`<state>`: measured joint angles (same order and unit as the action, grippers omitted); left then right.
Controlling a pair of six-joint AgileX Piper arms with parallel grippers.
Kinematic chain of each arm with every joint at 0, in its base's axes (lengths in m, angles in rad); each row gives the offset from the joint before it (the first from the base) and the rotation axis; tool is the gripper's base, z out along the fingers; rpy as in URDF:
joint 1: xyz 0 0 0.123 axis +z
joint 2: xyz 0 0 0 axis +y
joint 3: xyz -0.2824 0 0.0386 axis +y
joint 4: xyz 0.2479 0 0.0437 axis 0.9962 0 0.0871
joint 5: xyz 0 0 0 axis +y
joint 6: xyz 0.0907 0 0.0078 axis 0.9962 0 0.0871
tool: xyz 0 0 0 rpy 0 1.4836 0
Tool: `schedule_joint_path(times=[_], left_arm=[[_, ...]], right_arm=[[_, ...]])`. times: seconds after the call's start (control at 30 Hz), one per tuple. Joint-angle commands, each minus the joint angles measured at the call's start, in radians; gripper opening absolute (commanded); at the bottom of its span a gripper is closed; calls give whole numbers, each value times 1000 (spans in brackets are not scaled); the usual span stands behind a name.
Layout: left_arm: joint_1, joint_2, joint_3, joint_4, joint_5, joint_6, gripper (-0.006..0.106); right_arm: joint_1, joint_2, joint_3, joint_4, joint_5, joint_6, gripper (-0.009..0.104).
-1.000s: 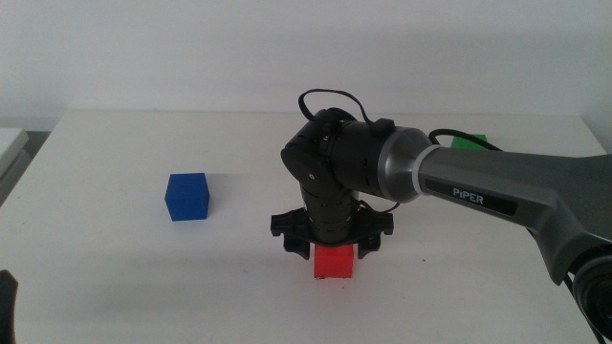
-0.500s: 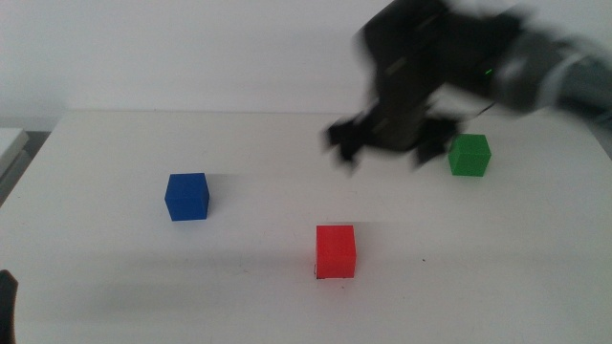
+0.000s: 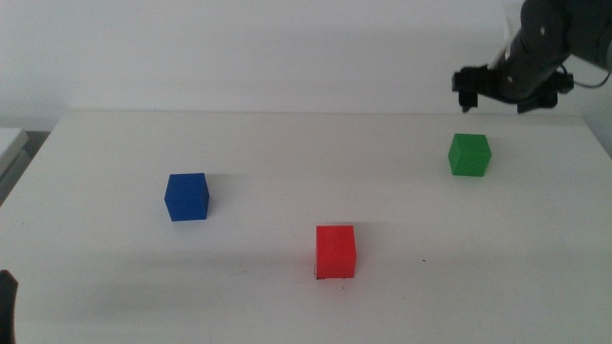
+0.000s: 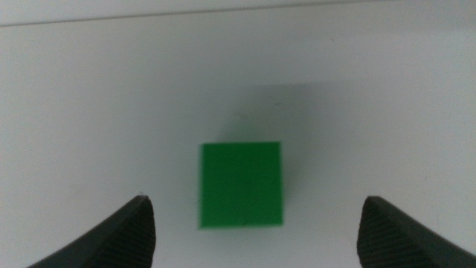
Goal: Stack red cubes first, then green, then blue cubes in a specific spot.
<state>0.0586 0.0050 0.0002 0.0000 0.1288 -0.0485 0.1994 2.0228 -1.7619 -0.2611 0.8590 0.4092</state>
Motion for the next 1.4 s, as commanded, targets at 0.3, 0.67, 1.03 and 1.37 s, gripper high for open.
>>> schedule_joint_path(times=[0.3,0.67,1.03,1.37], left_arm=[[1,-5,0,-5,-14,-2,94],[1,-5,0,-5,-14,-2,94],[1,-5,0,-5,-14,-2,94],[1,-5,0,-5,-14,-2,94]], right_arm=[[-49,138,-4,9,-102,-2,77],[-24,149,-4,21,-124,-17,77],[-24,192,-4,8,-170,-17,77],[-26,219,-4,1,-173,-14,66]])
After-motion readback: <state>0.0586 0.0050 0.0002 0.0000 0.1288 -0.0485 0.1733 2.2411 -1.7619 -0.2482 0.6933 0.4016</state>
